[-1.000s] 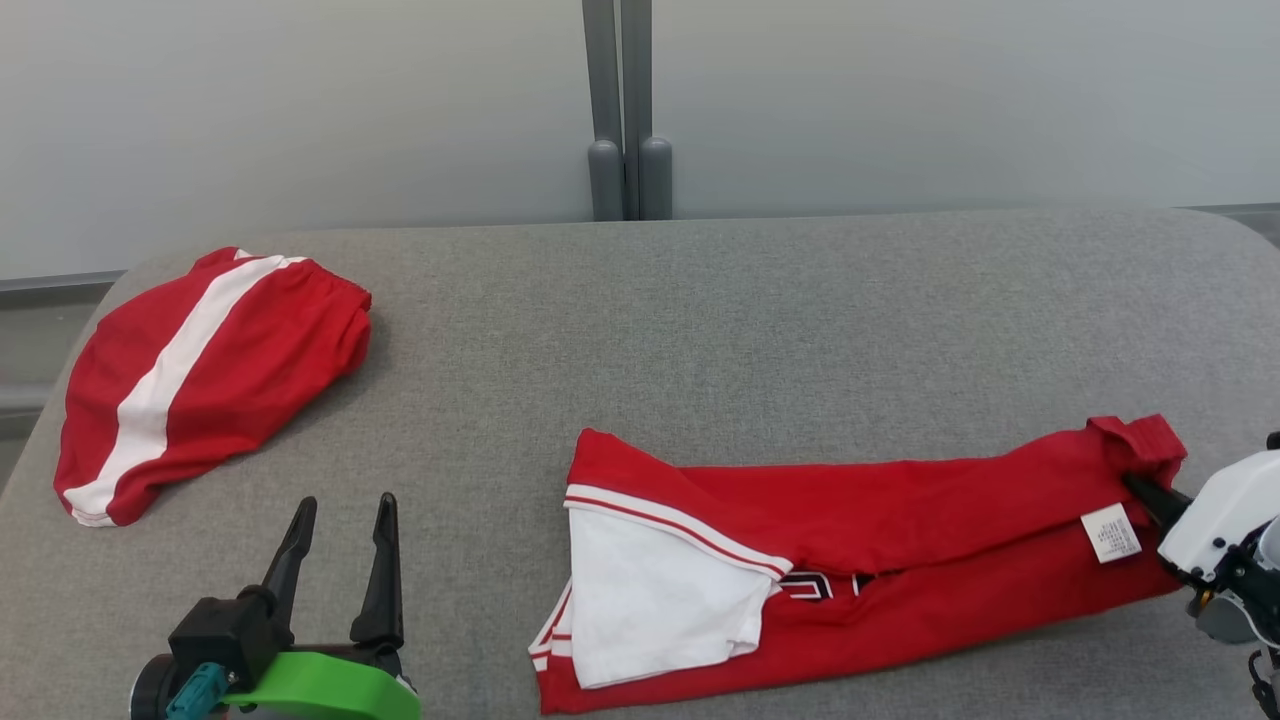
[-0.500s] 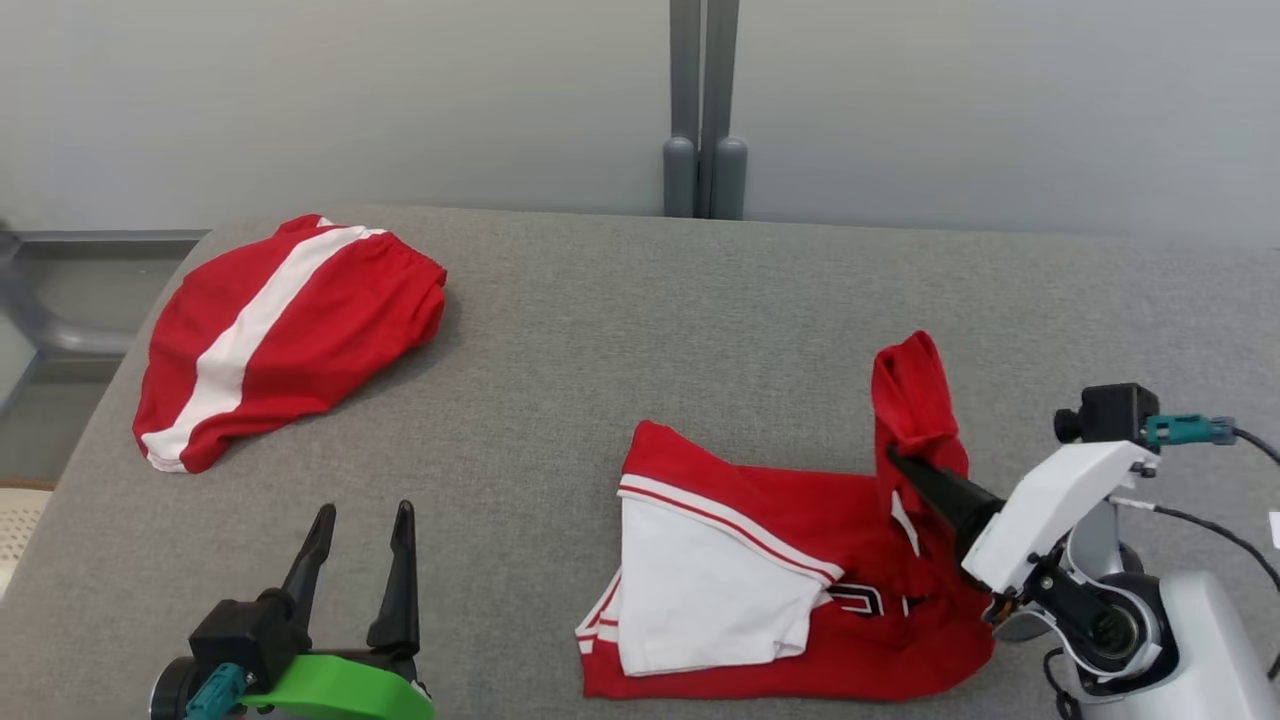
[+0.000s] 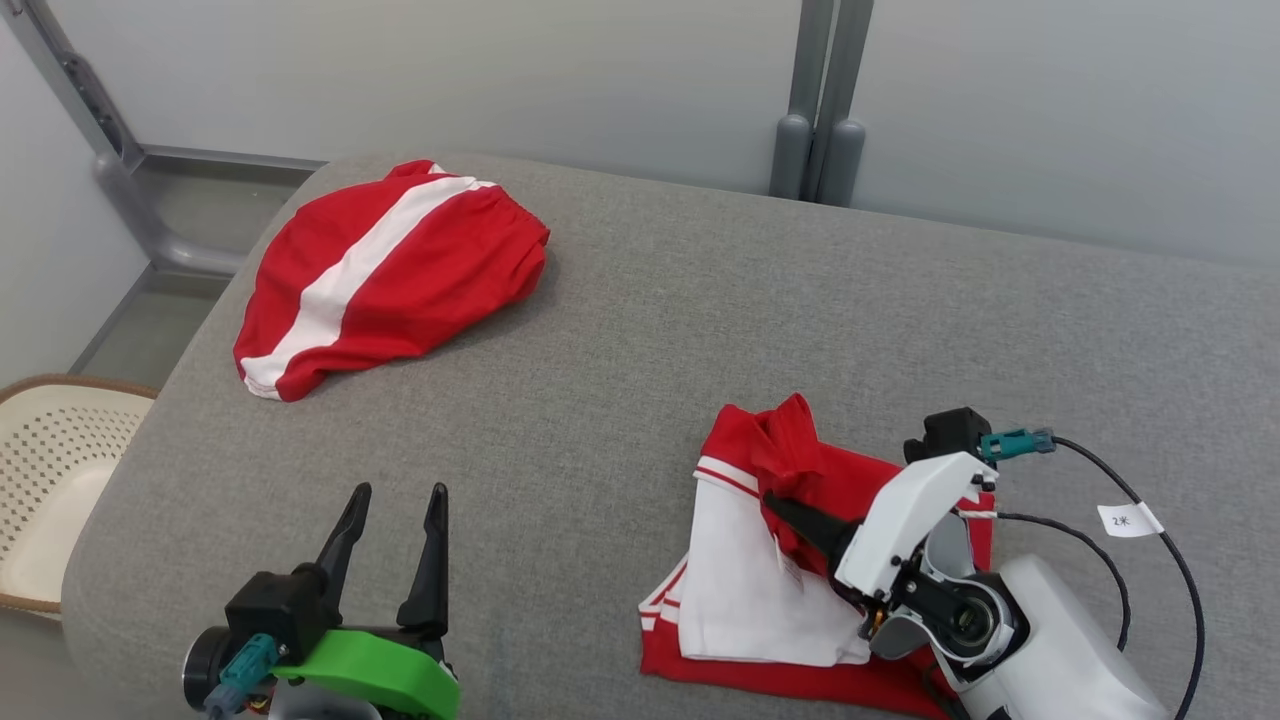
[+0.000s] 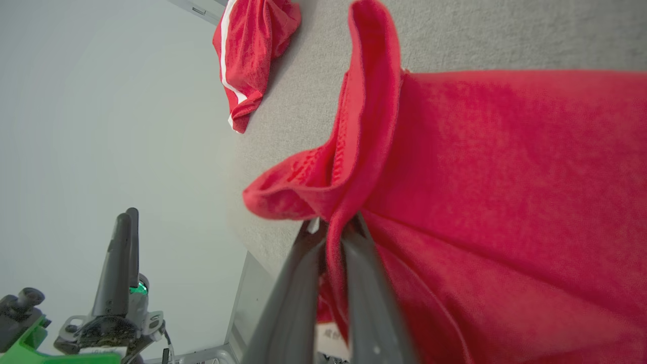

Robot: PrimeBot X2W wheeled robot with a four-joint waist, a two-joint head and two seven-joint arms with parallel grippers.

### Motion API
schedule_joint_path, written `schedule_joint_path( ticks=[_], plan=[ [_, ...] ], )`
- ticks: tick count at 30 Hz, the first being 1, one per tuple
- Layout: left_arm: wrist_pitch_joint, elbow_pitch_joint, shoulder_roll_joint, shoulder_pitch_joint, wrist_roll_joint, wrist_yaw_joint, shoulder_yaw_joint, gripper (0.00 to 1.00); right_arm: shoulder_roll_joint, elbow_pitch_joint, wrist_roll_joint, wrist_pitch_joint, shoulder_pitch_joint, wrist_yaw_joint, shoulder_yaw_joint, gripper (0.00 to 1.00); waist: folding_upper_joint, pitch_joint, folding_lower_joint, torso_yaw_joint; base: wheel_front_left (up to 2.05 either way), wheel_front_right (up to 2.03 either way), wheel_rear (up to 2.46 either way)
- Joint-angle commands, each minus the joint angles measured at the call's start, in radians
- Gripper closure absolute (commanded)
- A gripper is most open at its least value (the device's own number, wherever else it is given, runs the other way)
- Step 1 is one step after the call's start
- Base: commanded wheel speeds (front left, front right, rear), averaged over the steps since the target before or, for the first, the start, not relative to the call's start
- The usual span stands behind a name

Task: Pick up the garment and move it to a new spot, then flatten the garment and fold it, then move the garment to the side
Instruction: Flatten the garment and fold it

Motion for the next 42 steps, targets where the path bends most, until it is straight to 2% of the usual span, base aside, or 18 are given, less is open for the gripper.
schedule_joint_path(
  ticks=[1, 4, 6, 7, 11, 15, 21, 26, 30, 34, 42],
  plan=[
    [-0.005, 0.006, -0.006, -0.020, 0.010, -0.006, -0.001, 0.00, -0.004, 0.029, 0.010, -0.021, -0.028, 0.000, 0.015, 1.00, 0.0000, 0.024, 0.0000, 0.024, 0.00, 0.00, 0.00],
    [-0.006, 0.013, -0.007, -0.027, 0.012, -0.006, 0.000, 0.00, -0.004, 0.095, 0.031, -0.054, -0.063, 0.000, 0.060, 1.00, 0.0000, 0.032, 0.0000, 0.030, 0.00, 0.00, 0.00],
    [-0.006, 0.016, -0.008, -0.027, 0.012, -0.002, 0.005, 0.00, -0.004, 0.122, 0.044, -0.081, -0.083, 0.000, 0.088, 0.05, 0.0000, 0.033, 0.0000, 0.025, 0.00, 0.00, 0.00],
    [-0.007, 0.017, -0.007, -0.025, 0.012, -0.001, 0.008, 0.00, -0.004, 0.128, 0.046, -0.094, -0.089, 0.000, 0.094, 0.00, 0.0000, 0.032, 0.0000, 0.021, 0.00, 0.00, 0.00],
    [-0.006, 0.022, -0.006, -0.016, 0.008, -0.001, 0.019, 0.00, -0.004, 0.117, 0.045, -0.141, -0.099, 0.000, 0.098, 0.00, 0.0000, 0.017, 0.0000, -0.010, 0.00, 0.00, 0.00],
    [-0.007, 0.017, -0.005, 0.003, 0.007, 0.005, 0.033, 0.00, -0.028, 0.017, 0.059, -0.178, -0.078, 0.000, 0.053, 0.00, 0.0000, -0.008, 0.0000, -0.051, 0.00, 0.00, 0.00],
    [-0.007, -0.005, 0.003, 0.027, 0.012, 0.012, 0.052, 0.00, -0.138, -0.228, 0.041, -0.270, -0.021, 0.000, -0.039, 0.00, 0.0000, -0.036, 0.0000, -0.117, 0.00, 0.00, 0.00],
    [-0.007, -0.040, -0.008, 0.044, 0.023, 0.019, 0.082, 0.00, -0.239, -0.372, -0.011, -0.415, 0.054, 0.000, -0.098, 0.00, 0.0000, -0.043, 0.0000, -0.171, 0.00, 0.00, 0.00],
    [-0.007, -0.064, -0.020, 0.053, 0.029, 0.023, 0.106, 0.00, -0.291, -0.393, -0.076, -0.536, 0.116, 0.000, -0.120, 0.00, 0.0000, -0.041, 0.0000, -0.201, 0.00, 0.00, 0.00],
    [-0.007, -0.072, -0.034, 0.061, 0.042, 0.011, 0.117, 0.00, -0.310, -0.370, -0.124, -0.606, 0.170, 0.000, -0.108, 0.00, 0.0000, -0.036, 0.0000, -0.209, 0.00, 0.00, 0.00],
    [-0.007, -0.087, -0.053, 0.065, 0.073, -0.007, 0.139, 0.00, -0.302, -0.298, -0.284, -0.711, 0.215, 0.000, -0.122, 0.00, 0.0000, -0.035, 0.0000, -0.195, 0.00, 0.00, 0.00]
  ],
)
